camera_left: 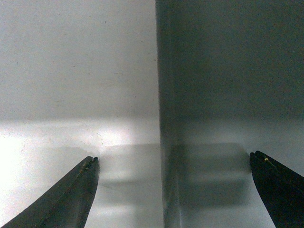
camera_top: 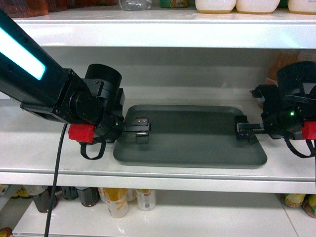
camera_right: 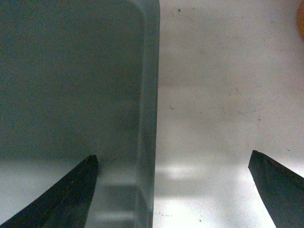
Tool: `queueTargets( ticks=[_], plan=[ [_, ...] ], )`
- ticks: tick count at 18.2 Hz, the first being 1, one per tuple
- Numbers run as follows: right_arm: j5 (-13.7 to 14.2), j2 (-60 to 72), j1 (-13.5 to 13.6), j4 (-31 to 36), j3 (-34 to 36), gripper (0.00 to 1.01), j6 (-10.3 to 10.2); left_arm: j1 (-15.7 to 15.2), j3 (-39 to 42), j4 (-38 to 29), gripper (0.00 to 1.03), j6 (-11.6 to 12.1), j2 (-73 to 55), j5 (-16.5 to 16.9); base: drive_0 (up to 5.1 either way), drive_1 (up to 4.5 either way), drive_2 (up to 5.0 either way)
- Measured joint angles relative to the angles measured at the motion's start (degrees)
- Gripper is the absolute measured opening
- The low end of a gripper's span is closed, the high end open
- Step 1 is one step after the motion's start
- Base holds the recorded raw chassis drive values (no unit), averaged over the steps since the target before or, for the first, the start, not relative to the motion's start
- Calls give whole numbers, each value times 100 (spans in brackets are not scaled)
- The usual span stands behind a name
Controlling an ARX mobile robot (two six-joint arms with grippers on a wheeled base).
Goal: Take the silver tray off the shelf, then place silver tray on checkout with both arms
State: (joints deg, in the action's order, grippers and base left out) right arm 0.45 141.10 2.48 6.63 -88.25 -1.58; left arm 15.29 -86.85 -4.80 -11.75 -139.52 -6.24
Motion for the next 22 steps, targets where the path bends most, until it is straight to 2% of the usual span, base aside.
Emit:
queueTargets(
  ticks=[1,2,4,5,8,9,10,11,14,17,20,22],
  plan=[
    [-35,81,-33,-101,-138,90,-31,4,-46,107,90,-2,-7,-4,0,0,0],
    [85,155,-33,-162,-297,81,11,24,-116,249,81,-2,-15,26,0,0,0],
    [-17,221,-59,-278,-417,59,13,44,-118,304,60,-44,-26,85,0,0,0],
    [-92,221,-61,-358,-417,47,15,48,-107,339,48,-199,-26,114,0,0,0],
    [-166,212,15,-254,-332,12,175,-22,68,280,16,-444,50,232,0,0,0],
    [-131,197,24,-221,-286,7,170,-33,111,240,10,-468,70,221,0,0,0],
    [-197,186,13,-175,-258,3,83,-55,149,254,4,-520,98,262,0,0,0],
    [-232,164,13,-63,-175,3,44,-61,181,238,3,-573,125,289,0,0,0],
    [-275,-105,13,343,398,3,-122,-11,542,20,3,-605,328,308,0,0,0],
    [-284,-518,22,892,1233,3,-162,28,1248,-330,3,-568,745,144,0,0,0],
    [-273,-1427,94,1652,2542,3,-282,120,2267,-920,3,-304,1735,-17,0,0,0],
    [-221,-2544,177,2243,3510,3,-400,210,2992,-1364,3,-39,2754,-201,0,0,0]
  ],
)
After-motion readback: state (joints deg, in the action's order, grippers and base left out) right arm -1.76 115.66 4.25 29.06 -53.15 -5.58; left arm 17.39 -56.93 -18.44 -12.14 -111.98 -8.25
